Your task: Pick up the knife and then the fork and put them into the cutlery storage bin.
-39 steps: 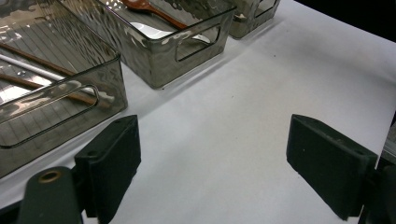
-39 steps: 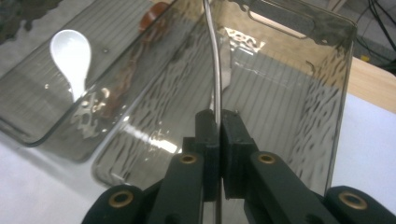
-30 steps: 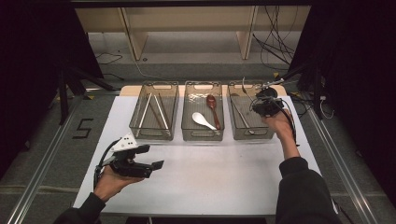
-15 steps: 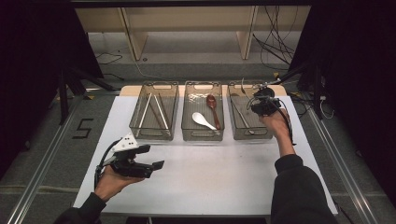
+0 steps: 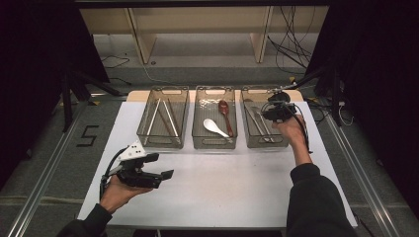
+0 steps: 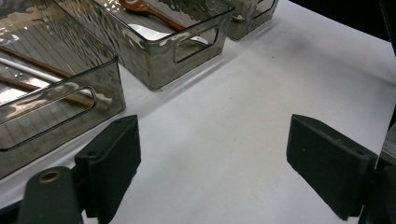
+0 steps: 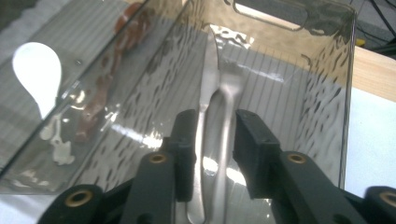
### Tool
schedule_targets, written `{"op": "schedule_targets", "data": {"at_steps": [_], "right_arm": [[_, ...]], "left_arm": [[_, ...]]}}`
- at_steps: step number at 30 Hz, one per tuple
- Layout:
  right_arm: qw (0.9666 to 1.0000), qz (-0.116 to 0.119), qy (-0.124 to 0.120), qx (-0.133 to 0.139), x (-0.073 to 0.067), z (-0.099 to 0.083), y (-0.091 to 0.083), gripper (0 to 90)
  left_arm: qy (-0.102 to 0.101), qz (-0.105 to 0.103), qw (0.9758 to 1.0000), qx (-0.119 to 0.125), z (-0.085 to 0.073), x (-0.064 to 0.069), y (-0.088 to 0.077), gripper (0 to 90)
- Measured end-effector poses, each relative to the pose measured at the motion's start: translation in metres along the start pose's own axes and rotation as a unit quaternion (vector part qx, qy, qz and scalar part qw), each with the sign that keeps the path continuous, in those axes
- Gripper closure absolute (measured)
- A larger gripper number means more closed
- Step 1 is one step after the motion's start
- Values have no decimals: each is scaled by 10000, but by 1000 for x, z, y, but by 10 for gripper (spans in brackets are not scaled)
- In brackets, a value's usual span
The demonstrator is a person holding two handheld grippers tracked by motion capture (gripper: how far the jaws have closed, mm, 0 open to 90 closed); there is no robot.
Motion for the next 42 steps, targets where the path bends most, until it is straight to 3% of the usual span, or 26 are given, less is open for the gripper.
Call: {"op": "schedule_targets", "data": {"at_steps": [7,15,21,25,29,42], "right_arm": [[9996,241,-55,132,-15,-3,-16,484],[9952,745,-244,583,-52,-13,-48,370],[9908,1081,-331,745,-74,-28,-61,336],[9888,1176,-378,841,-84,-37,-69,316],[9857,1338,-335,970,-92,-45,-75,313],[9801,1558,-299,1193,-109,-71,-84,305]], "left_arm": [[0,-11,10000,10,0,0,0,170],[-26,-21,10000,64,2,1,-1,164],[-51,-42,9999,95,2,1,0,163],[-69,-53,9999,95,2,1,0,163],[-83,-62,9999,88,2,1,0,163],[-119,-53,9998,114,3,0,1,162]]}}
Point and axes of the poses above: each handheld gripper's, and its own axes: y roughly forward along the jaws, z roughly out of its top, x roughly to its right, the point moved 10 cm from there along y, roughly forward along the jaws, and after that the axes turned 7 degrees about -x, right-handed, at the moved point
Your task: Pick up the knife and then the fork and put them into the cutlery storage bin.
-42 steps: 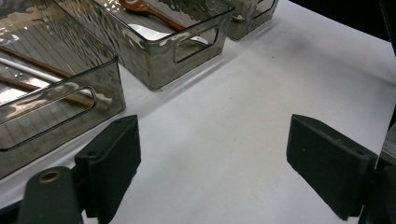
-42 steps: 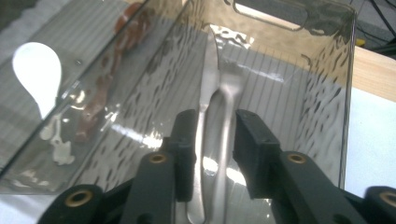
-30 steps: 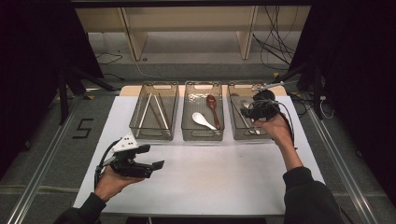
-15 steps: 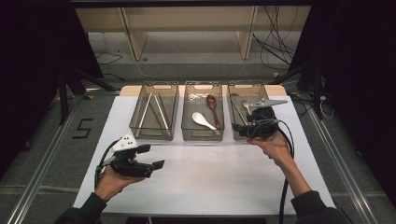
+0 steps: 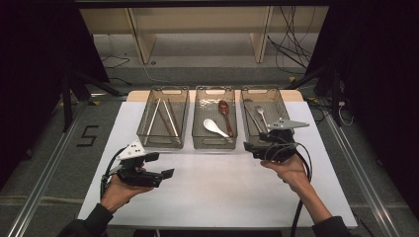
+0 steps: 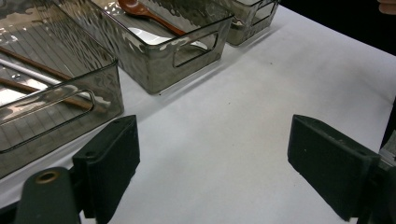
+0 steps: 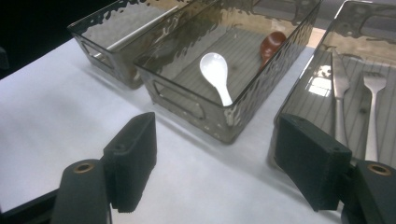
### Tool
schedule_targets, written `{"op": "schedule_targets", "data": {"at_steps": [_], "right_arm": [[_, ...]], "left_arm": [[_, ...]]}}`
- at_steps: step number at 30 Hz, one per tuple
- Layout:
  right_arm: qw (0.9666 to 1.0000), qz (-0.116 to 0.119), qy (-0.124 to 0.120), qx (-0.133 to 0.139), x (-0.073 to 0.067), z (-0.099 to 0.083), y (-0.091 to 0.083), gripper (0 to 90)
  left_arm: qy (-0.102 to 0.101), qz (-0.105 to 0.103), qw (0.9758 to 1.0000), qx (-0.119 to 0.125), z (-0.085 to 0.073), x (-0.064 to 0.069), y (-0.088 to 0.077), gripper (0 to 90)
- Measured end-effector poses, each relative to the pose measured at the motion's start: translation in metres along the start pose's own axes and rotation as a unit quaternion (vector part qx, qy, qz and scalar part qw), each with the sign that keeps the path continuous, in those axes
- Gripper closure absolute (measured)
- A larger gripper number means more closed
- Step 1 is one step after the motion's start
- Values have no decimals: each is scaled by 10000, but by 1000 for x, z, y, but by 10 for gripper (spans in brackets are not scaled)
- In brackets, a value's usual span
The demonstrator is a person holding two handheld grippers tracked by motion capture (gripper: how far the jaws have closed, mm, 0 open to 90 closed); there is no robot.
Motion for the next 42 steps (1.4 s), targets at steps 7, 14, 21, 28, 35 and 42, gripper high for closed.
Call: {"op": "schedule_targets", "data": {"at_steps": [7,14,21,28,35,42], "right_arm": [[9998,171,-18,106,-10,-15,-5,302],[9994,271,-28,214,-18,-24,-11,291],[9992,303,-7,275,-24,-34,-17,285],[9992,336,-15,238,-30,-46,-19,282],[9991,320,-30,268,-32,-55,-21,280],[9989,273,-43,386,-34,-62,-25,262]], "left_arm": [[9,25,10000,0,1,0,0,161],[-20,5,10000,36,2,0,0,161],[-21,7,10000,42,2,1,-1,159],[-34,-27,10000,65,2,2,-3,158],[-42,-70,9999,71,2,5,-3,158],[-37,-107,9999,99,1,8,-3,158]]}}
Point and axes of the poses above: each handheld gripper's, and its own axes: y roughly forward along the jaws, z roughly out of its top, x roughly to its right, the point moved 10 cm from there along y, roughly forward along the jaws, and after that the axes turned 7 degrees about -x, right-handed, at the moved point
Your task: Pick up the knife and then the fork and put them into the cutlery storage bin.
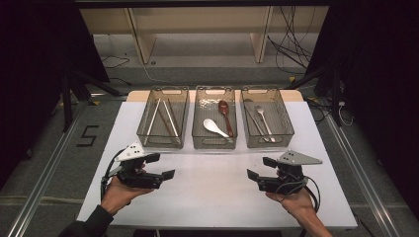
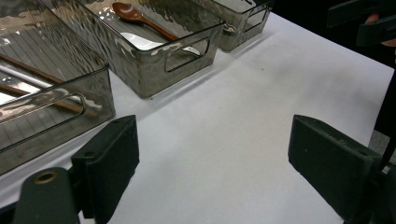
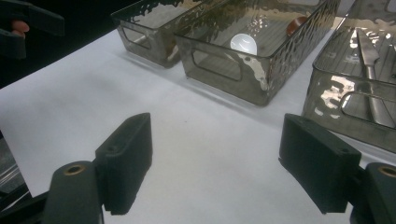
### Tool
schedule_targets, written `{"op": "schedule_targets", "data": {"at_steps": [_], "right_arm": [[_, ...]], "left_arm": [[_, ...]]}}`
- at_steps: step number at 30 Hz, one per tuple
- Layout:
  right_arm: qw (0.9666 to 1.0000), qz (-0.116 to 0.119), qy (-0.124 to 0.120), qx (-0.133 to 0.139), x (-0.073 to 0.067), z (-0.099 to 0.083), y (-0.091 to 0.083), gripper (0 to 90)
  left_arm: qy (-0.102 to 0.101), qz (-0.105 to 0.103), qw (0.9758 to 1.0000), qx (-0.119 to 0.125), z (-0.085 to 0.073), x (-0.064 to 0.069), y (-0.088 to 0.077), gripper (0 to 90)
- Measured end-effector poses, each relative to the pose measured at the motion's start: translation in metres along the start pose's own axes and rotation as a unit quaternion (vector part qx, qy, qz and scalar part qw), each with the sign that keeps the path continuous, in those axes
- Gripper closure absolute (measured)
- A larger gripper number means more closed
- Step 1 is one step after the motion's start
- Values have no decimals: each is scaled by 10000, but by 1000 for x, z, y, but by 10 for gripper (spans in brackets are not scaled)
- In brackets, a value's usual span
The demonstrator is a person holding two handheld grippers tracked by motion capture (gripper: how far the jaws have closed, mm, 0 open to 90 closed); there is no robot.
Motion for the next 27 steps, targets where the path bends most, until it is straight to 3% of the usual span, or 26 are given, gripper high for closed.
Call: {"op": "schedule_targets", "data": {"at_steps": [12,27], "right_arm": [[9999,0,-13,-104,-2,-10,-1,251],[10000,-10,-19,-63,-2,-8,-1,248]], "left_arm": [[6,-17,10000,8,-3,3,-2,158],[-13,-18,10000,0,-3,2,-1,158]]}}
Point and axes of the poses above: each handheld gripper's, and its own axes: y roughly forward along the jaws, z roughly out of its top, x roughly to its right, the point moved 10 cm from there along y, roughly forward along the jaws, and after that the axes turned 7 degrees about -x, right-handed, at the moved point
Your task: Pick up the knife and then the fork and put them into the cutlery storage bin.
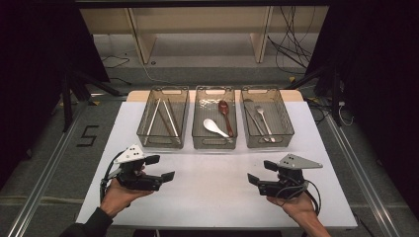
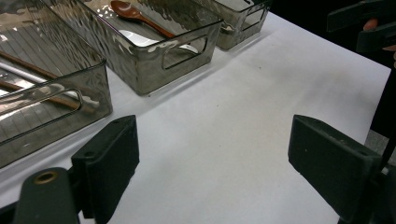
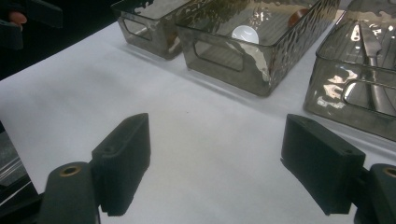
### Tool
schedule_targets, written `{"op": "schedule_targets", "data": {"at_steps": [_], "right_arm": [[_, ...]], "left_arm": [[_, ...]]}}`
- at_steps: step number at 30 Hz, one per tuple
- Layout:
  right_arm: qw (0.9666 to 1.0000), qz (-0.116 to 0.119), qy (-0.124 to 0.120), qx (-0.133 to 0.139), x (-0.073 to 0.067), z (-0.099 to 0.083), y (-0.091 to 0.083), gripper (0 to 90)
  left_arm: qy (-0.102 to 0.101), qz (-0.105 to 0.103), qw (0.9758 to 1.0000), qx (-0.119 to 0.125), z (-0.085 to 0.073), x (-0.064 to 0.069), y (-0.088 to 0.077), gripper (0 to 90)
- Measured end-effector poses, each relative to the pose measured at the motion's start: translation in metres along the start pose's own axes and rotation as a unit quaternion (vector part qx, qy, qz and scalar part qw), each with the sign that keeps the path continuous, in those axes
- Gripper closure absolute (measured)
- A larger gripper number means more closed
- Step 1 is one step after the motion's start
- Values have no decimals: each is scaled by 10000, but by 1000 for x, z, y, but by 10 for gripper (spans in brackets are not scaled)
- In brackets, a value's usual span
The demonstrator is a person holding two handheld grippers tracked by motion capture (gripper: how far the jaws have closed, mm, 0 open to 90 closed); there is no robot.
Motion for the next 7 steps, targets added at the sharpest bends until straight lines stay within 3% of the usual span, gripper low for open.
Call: {"op": "schedule_targets", "data": {"at_steps": [7], "right_arm": [[10000,-16,9,23,1,1,0,247]], "left_arm": [[-4,-5,10000,10,0,0,0,158]]}}
Point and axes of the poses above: each handheld gripper's, and its own axes: y roughly forward along the jaws, z roughly out of its top, x roughly to its right, the point moved 10 cm from there along y, roughly forward along the jaws, and after that the axes turned 7 degrees about -x, right-handed, at the moved point
